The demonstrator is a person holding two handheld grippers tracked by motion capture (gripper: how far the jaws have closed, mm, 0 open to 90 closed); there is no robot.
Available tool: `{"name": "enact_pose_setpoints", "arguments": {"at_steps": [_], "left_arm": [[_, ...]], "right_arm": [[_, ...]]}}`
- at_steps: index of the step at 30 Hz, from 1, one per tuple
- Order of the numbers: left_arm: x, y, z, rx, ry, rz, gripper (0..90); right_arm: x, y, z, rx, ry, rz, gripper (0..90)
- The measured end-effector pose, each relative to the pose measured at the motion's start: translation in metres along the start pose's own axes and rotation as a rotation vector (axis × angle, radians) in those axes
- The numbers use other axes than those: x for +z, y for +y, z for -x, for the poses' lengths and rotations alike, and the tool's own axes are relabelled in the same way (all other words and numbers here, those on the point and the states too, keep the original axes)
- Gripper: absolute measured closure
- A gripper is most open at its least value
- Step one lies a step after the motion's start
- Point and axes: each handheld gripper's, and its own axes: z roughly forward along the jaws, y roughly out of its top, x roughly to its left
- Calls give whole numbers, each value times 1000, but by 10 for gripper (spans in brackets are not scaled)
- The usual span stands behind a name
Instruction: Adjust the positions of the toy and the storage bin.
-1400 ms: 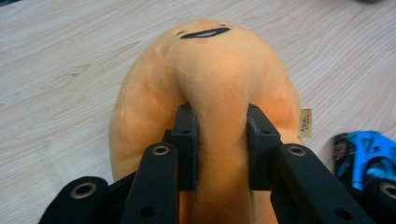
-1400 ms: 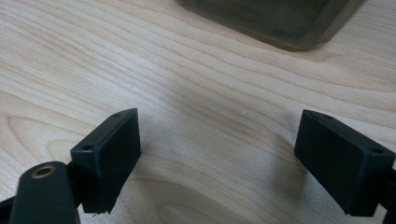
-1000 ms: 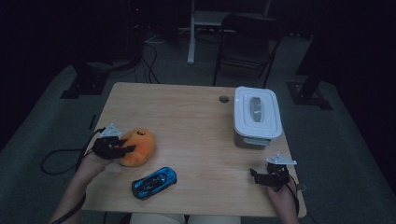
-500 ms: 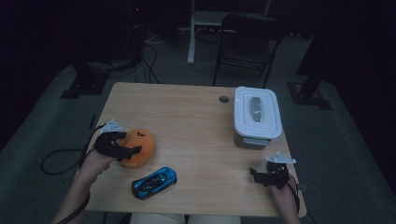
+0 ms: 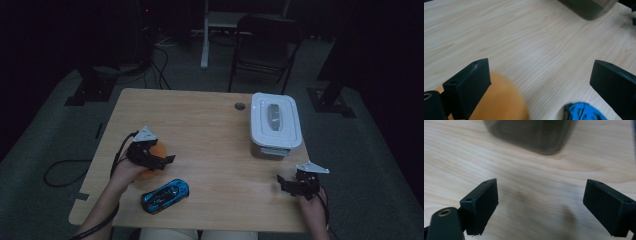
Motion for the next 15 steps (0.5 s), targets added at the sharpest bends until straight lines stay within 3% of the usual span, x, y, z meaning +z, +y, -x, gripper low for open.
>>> {"name": "enact_pose_setpoints", "arguments": {"at_steps": [4,8,12,15], "left_arm": [[17,9,8,30,-16,-26,39],[24,13,10,29,-21,-15,39],[46,24,21,46,-56,-37,39],[59,30,26,28,-90,-20,39]], "right_arm": [[-2,3,8,9,-25,-4,123],[0,5,16,10,-50,-8,123],[2,9,28,37,-64,16,123],[2,12,35,43,-81,23,123]]}}
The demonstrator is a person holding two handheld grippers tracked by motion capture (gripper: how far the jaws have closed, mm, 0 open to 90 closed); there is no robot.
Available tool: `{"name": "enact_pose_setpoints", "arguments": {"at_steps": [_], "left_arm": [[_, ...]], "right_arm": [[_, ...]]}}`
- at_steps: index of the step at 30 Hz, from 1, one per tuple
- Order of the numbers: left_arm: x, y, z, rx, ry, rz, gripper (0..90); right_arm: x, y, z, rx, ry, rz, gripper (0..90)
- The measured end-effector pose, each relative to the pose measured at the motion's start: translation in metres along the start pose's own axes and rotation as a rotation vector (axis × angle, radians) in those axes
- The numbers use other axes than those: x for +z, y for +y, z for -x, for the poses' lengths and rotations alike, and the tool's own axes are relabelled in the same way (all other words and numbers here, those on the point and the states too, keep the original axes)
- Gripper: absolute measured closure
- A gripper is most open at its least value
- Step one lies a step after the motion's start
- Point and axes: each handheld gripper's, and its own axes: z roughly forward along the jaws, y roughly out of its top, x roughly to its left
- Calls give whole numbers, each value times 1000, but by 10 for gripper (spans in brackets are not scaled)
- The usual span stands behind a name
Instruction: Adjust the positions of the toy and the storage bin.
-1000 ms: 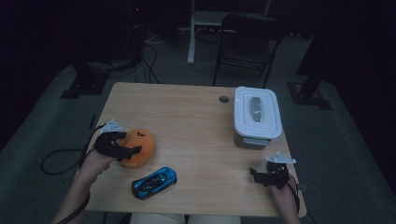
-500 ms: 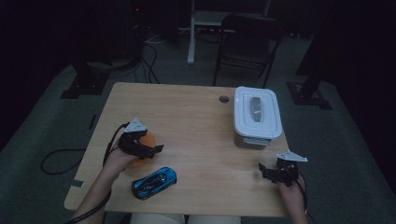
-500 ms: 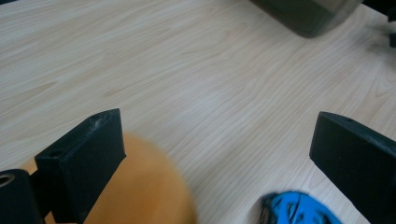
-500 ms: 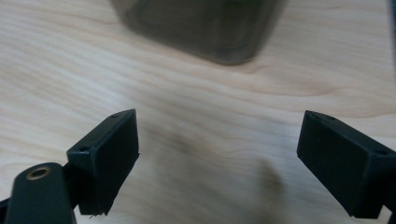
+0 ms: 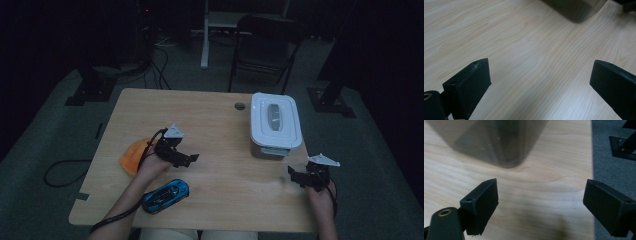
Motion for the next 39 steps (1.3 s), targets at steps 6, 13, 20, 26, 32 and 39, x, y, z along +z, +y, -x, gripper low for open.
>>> {"name": "enact_pose_setpoints", "arguments": {"at_steps": [6,13,20,26,32,39], "left_arm": [[29,12,7,18,9,-9,38],[61,28,6,4,40,-26,38],[85,43,6,-13,49,-19,38],[106,46,13,-15,57,-12,38],[122,49,14,-30,47,-5,38],[138,56,15,-34,59,-9,38]], "right_arm": [[3,7,11,18,-20,30,123],[12,14,22,39,-39,28,123],[19,19,35,69,-54,44,123],[29,24,36,78,-82,52,123],[38,26,41,100,-76,49,123],[47,32,46,128,-71,39,124]]}}
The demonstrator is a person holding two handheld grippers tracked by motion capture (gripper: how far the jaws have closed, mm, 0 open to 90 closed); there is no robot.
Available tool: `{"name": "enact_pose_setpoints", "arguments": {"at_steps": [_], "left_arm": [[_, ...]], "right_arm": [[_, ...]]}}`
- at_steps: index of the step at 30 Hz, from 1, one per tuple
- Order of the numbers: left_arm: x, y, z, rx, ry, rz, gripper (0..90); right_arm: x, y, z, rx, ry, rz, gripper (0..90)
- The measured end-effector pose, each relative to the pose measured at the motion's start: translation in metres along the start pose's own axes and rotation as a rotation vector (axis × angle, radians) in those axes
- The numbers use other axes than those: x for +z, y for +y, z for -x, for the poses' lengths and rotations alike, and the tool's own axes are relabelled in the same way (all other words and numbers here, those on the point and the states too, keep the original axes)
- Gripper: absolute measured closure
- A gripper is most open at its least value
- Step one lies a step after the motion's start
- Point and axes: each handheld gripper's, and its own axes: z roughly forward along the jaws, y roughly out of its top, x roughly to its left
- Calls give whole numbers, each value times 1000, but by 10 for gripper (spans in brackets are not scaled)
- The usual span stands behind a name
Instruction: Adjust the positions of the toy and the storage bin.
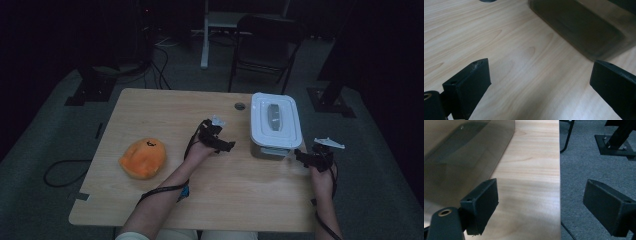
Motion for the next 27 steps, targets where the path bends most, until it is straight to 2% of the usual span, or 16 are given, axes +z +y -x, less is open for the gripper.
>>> {"name": "enact_pose_setpoints", "arguments": {"at_steps": [4,5,8,9,15,18,20,22,23,24,27], "left_arm": [[9,8,3,-8,29,45,38],[11,10,3,-2,38,37,38],[17,15,2,-19,29,20,38],[18,17,2,-16,29,26,38],[29,27,3,0,40,-9,38],[35,31,5,15,37,-38,38],[36,33,8,13,42,-23,36],[38,35,11,11,12,-15,36],[39,35,14,37,9,-36,27],[40,36,16,49,16,-35,26],[41,39,20,52,-2,-46,26]], "right_arm": [[6,8,1,-7,-17,0,124],[8,9,1,-7,-18,-3,124],[11,15,1,-9,-23,-8,124],[12,16,1,-9,-21,-10,124],[20,21,-1,-33,-36,-29,125],[21,23,-1,-37,-32,-28,125],[21,24,-2,-41,-26,-20,125],[22,25,-4,-48,-21,-14,127],[22,26,-5,-55,-21,-15,135],[21,26,-6,-53,-9,-9,136],[22,27,-7,-57,3,2,136]]}}
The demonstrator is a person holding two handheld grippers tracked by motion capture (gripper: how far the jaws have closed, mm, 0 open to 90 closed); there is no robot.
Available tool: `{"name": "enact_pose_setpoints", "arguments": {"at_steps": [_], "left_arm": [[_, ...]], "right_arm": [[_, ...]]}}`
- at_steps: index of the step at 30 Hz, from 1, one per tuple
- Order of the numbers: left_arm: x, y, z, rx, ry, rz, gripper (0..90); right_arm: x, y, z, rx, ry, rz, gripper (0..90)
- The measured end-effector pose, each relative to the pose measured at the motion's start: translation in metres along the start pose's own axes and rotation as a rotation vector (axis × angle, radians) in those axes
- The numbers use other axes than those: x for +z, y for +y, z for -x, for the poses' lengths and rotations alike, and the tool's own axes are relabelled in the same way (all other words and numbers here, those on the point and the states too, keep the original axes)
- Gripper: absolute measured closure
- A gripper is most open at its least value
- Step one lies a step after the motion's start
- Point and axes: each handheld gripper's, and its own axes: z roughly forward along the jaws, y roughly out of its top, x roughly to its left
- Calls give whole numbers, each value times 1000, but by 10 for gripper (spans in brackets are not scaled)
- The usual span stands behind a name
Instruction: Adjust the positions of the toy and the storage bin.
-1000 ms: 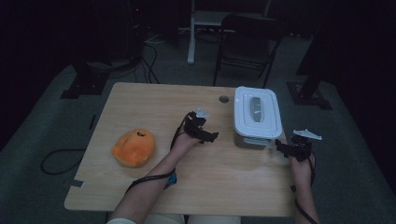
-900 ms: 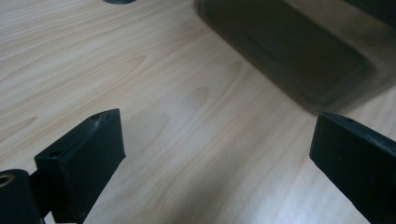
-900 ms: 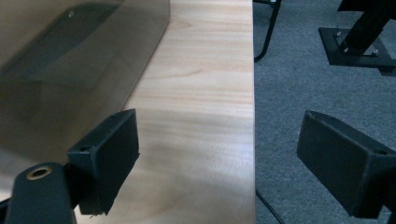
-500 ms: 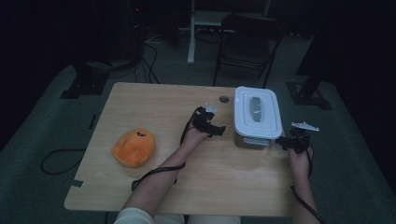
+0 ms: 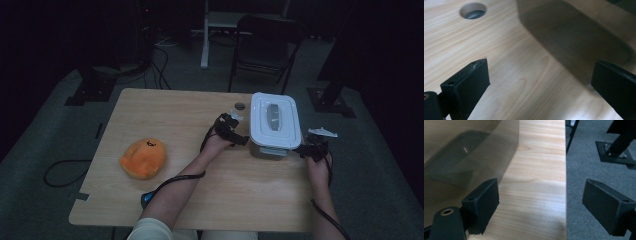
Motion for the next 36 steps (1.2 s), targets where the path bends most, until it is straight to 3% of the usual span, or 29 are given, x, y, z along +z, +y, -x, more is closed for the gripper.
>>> {"name": "enact_pose_setpoints", "arguments": {"at_steps": [1,4,5,9,17,18,21,36], "left_arm": [[0,1,1,11,16,-1,27],[-1,1,0,5,11,1,27],[-1,1,0,-9,5,-3,27],[-4,1,-1,4,16,-5,28],[-8,-2,-3,-4,6,-12,29],[-11,-3,-2,14,15,-18,29],[-14,-5,-2,15,14,-22,29],[-33,-19,-7,24,39,-26,32]], "right_arm": [[0,0,-1,-2,9,3,155],[-1,1,-1,-3,17,10,160],[-1,1,0,9,45,12,167],[0,2,-1,18,102,4,196],[0,4,-8,2,104,13,220],[0,5,-9,-5,121,23,230],[-1,5,-10,1,142,32,238],[1,10,-33,-104,173,37,276]]}}
